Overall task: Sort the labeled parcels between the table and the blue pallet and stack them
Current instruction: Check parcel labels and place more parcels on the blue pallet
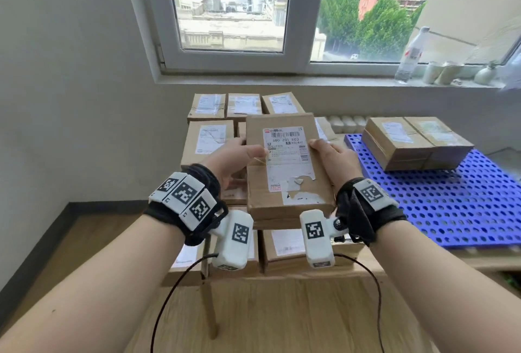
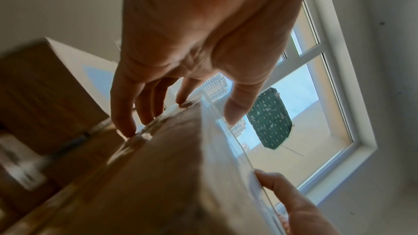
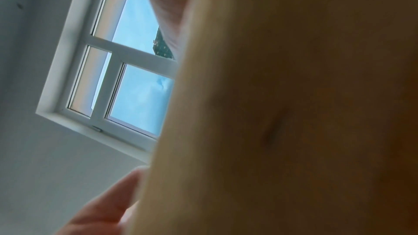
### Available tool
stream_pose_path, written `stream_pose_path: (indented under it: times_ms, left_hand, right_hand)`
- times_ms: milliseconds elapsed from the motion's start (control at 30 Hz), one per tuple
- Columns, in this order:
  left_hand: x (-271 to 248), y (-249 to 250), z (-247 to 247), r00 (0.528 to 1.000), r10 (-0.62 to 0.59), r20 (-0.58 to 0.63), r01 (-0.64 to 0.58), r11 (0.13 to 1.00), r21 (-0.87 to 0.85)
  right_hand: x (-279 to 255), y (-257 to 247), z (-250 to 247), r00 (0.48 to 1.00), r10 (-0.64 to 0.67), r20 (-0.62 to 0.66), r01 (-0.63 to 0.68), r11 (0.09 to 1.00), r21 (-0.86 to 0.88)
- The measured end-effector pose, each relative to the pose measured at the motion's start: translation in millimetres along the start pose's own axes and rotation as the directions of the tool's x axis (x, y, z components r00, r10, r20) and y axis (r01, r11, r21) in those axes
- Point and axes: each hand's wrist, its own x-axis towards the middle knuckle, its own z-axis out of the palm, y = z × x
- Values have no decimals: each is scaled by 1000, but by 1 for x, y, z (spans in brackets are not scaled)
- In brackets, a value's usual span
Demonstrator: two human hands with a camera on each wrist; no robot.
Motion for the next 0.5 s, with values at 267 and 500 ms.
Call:
stream_pose_path:
  times_ms: [267,500]
  left_hand:
    - [21,45,116,998,43,40,-43,999,2]
    - [37,79,247,993,20,114,-23,1000,20]
  right_hand:
    - [42,25,-106,996,-22,-92,28,997,68]
    - [78,62,-227,989,2,-147,14,995,102]
